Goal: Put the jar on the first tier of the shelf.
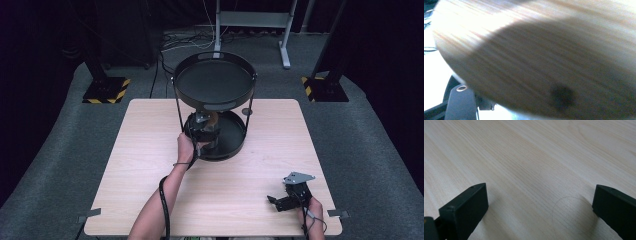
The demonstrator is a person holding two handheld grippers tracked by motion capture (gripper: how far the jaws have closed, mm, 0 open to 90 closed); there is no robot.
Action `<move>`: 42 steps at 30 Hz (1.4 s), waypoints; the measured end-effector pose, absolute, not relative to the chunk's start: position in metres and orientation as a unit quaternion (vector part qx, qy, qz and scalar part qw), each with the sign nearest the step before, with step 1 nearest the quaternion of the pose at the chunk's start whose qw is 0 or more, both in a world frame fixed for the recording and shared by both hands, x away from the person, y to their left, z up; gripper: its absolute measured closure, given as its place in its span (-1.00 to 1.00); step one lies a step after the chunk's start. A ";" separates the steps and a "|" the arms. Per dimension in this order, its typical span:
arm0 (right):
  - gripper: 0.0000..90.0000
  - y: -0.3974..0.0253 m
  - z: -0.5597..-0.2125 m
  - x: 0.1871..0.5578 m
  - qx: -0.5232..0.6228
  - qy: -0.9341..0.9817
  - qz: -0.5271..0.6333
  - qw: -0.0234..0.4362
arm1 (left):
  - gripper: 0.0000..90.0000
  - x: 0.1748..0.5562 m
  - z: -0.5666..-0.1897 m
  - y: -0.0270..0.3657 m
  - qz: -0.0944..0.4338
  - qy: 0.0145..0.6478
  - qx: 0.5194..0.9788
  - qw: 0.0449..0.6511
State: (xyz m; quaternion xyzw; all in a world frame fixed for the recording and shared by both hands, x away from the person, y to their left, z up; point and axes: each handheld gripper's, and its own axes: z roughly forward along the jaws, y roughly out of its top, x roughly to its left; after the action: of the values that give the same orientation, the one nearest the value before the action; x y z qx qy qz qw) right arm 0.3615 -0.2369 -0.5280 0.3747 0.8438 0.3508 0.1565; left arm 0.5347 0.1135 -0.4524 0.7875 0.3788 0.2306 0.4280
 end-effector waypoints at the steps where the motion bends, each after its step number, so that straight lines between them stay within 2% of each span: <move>1: -1.00 -0.237 -0.528 0.361 0.375 0.844 0.351 0.157 | -0.44 0.536 -0.452 0.113 0.232 0.374 0.790 0.426; 42: -1.00 -0.237 -0.528 0.361 0.374 0.844 0.351 0.157 | -0.44 0.545 -0.461 0.099 0.233 0.375 0.793 0.420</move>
State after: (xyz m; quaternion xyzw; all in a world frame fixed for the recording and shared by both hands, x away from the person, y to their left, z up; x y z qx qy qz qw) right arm 0.3614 -0.2368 -0.5280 0.3744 0.8438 0.3509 0.1572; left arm 0.5448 0.0990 -0.4615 0.7931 0.3747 0.2332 0.4197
